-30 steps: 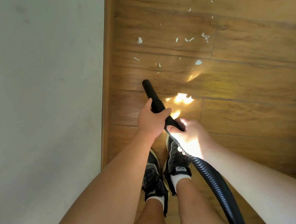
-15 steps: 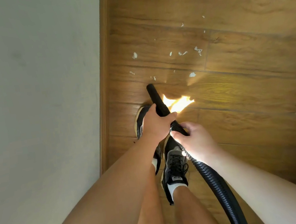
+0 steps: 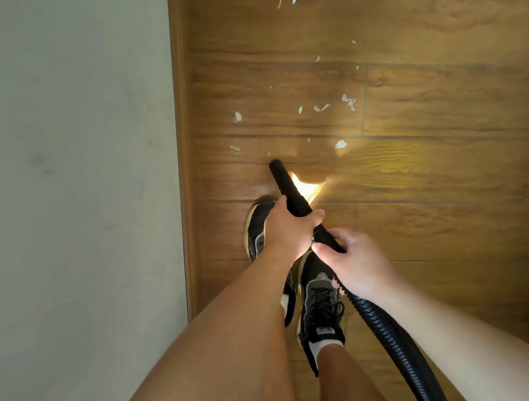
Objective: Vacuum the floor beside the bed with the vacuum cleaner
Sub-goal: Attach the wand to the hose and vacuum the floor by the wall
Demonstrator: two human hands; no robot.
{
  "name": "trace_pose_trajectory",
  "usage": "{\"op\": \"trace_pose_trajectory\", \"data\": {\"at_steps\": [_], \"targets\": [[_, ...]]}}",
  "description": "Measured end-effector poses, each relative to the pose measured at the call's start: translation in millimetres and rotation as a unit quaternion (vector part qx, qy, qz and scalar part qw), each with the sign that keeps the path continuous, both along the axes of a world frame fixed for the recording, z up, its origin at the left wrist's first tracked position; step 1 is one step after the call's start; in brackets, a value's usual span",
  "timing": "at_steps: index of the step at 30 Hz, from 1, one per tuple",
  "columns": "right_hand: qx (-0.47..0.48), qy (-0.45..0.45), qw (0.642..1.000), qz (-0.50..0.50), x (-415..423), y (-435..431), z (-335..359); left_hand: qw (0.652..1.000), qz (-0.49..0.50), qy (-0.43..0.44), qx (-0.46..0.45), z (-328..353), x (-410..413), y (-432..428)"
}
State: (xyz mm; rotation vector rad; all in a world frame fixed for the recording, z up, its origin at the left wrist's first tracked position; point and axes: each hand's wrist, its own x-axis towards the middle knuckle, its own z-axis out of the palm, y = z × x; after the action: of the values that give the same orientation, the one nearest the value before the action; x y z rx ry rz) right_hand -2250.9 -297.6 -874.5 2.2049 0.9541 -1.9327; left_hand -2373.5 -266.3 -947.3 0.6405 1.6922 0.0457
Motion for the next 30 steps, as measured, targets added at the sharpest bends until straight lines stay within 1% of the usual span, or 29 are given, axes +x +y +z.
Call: {"op": "trace_pose_trajectory", "data": {"at_steps": [4, 10, 18, 25, 30], "targets": [[0.002, 0.000, 1.000, -0.001, -3.5, 3.8, -1.4, 1.000, -0.004, 0.002, 0.002, -1.7, -3.7, 5.2], [0.013, 0.000, 1.000, 0.001, -14.8, 10.9, -2.8, 1.000, 0.019, -0.003, -0.001, -1.2, -12.5, 11.9], [0.018, 0.037, 0.999, -0.003, -29.8, 27.4, -2.2, 0.992, 0.120, 0.030, -0.031, 7.3, -20.2, 27.2], [0.020, 0.046, 0.999, 0.001, -35.2, 39.1, -3.9, 0.979, 0.201, 0.011, -0.041, 12.0, -26.7, 36.2], [0.019, 0.047, 0.999, 0.014, -37.5, 49.5, -7.7, 0.969, 0.242, -0.023, -0.036, 12.3, -32.8, 45.4]]}}
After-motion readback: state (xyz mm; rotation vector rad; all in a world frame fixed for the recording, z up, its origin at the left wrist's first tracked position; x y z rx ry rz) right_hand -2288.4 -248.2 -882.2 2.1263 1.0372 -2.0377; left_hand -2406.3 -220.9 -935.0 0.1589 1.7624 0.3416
